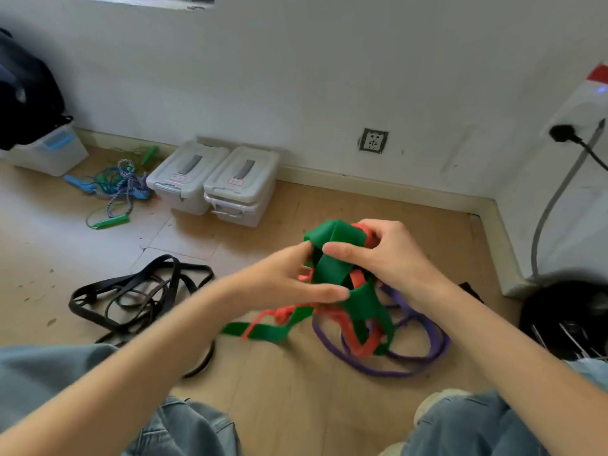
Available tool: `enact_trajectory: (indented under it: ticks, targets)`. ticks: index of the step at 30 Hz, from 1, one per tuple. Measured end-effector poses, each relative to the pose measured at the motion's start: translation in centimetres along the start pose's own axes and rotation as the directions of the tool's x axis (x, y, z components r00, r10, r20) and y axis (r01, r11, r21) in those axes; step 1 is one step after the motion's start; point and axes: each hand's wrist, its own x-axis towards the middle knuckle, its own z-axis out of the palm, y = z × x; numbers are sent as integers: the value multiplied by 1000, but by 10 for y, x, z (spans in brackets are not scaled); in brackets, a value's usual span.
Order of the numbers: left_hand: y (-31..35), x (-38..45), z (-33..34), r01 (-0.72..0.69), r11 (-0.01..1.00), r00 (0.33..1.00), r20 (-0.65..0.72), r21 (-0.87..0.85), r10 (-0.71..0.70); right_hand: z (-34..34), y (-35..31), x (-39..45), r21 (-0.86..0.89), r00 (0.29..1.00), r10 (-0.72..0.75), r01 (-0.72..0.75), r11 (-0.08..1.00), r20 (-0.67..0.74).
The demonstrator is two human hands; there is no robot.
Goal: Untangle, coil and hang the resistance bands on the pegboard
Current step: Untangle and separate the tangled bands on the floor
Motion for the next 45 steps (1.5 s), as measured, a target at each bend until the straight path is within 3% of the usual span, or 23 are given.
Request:
enact_trajectory:
  ticks: [4,7,12,15,17,19,21,23,25,27,29,31,33,35,38,44,45]
  targets:
    - [5,2,3,-63,993,990,-132,-103,49,-9,4,-2,318,974,-13,-62,946,228]
    - [3,0,-7,4,988,988,-154,-154,-28,-12,5,-1,281,972,-38,-30,959,233]
    - [5,1,-7,100,947,953,-302,305,-4,-11,6,-4,263,945,-71,-16,965,320]
    - [10,-2,-13,65,925,941,-332,373,69,-14,4,-3,259,932,-46,-52,965,360]
    - [12,-3,-25,9,943,898,-417,332,139,-23,6,2,267,927,28,-136,954,375]
    - [13,-7,-45,-6,970,799,-583,244,151,-33,11,6,287,940,106,-205,936,325]
    - [16,-14,-64,-28,1000,715,-699,-12,11,-40,20,10,315,960,197,-252,915,197]
    - [23,-24,-73,-126,930,736,-662,-346,-146,-39,30,13,259,971,238,-237,936,28]
    - [33,-32,-75,-249,795,822,-554,-554,-129,-38,38,16,33,974,198,-196,980,-112]
    - [45,-37,-73,-327,680,873,-485,-656,-48,-37,38,18,-129,975,189,-204,970,-118]
    - [53,-40,-67,-372,578,892,-453,-726,6,-33,33,14,-74,978,208,-210,975,-29]
    - [58,-38,-59,-378,497,905,-424,-781,23,-25,23,8,90,988,106,-116,989,115]
    - [58,-34,-53,-360,448,919,-394,-819,16,-11,12,-1,179,941,-22,-42,983,339]
    - [57,-28,-49,-336,443,931,-365,-831,22,3,5,-6,123,872,-74,16,992,484]
    - [53,-22,-45,-343,517,931,-358,-785,74,15,5,-6,87,841,-77,35,996,536]
    - [52,-23,-46,-385,456,923,-342,-802,177,15,11,-12,7,759,-137,171,985,637]
    - [53,-23,-47,-391,440,920,-343,-808,189,17,11,-13,-21,771,-156,214,977,618]
